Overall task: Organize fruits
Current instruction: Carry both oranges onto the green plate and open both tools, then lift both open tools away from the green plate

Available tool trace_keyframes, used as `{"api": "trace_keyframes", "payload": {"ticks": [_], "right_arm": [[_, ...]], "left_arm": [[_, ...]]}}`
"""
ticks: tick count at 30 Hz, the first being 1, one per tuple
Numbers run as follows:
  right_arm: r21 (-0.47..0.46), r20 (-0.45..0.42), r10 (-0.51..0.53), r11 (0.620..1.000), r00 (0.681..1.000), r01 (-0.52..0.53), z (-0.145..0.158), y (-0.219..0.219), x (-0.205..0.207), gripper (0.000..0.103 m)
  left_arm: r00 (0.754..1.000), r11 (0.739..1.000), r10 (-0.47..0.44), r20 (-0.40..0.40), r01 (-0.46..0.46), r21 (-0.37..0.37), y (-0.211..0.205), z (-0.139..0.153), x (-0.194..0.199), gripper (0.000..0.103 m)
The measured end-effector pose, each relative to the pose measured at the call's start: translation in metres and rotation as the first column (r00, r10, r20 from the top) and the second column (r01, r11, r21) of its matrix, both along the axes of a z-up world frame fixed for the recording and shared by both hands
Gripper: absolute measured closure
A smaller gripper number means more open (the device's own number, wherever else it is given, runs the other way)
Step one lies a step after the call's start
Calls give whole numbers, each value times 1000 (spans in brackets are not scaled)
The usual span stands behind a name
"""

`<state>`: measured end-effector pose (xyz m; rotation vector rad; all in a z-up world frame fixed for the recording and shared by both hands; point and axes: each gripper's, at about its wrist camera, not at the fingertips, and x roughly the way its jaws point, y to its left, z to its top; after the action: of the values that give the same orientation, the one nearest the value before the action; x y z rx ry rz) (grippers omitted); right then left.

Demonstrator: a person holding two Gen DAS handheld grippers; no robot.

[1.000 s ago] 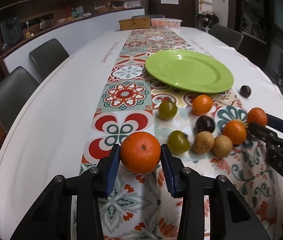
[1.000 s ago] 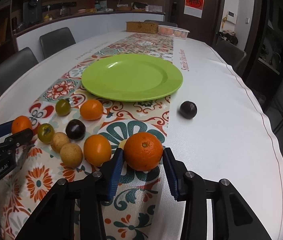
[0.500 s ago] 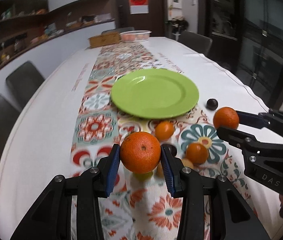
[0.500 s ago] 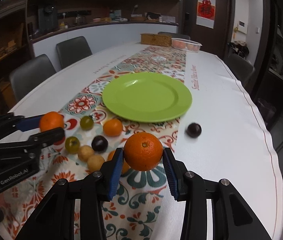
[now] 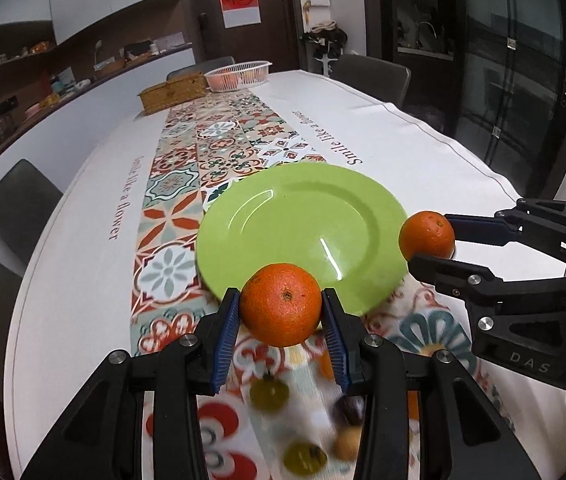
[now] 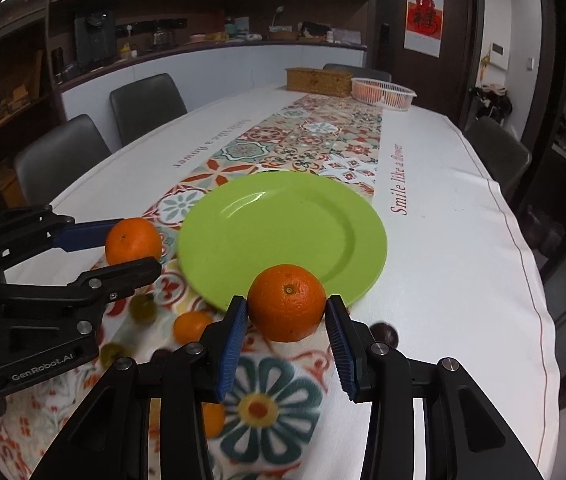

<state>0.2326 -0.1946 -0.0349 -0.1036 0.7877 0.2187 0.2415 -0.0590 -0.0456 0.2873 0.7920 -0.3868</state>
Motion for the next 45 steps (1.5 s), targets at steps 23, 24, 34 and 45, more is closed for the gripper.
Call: {"api": "trace_keyframes", "payload": {"ticks": [23,24,34,45], "right_arm": [[-14,-114,11,1000,993,-13,-36,-10,84,62],[-11,-114,12,1000,993,-13,-36,-10,85,61],[-12,-85,-9,1000,996,8,-25,-15,69,55],[14,9,11,1000,1000,-11,22,-12,8,55]], "left_arm": [[987,999,-35,-159,38,12,-21,-44,86,63],[986,999,-35,-162,37,9,-21,-44,86,63],[996,1000,19,-85,-17,21,-8,-29,65,44],[994,997,51,92,-56,55,3,27,-9,30]]}}
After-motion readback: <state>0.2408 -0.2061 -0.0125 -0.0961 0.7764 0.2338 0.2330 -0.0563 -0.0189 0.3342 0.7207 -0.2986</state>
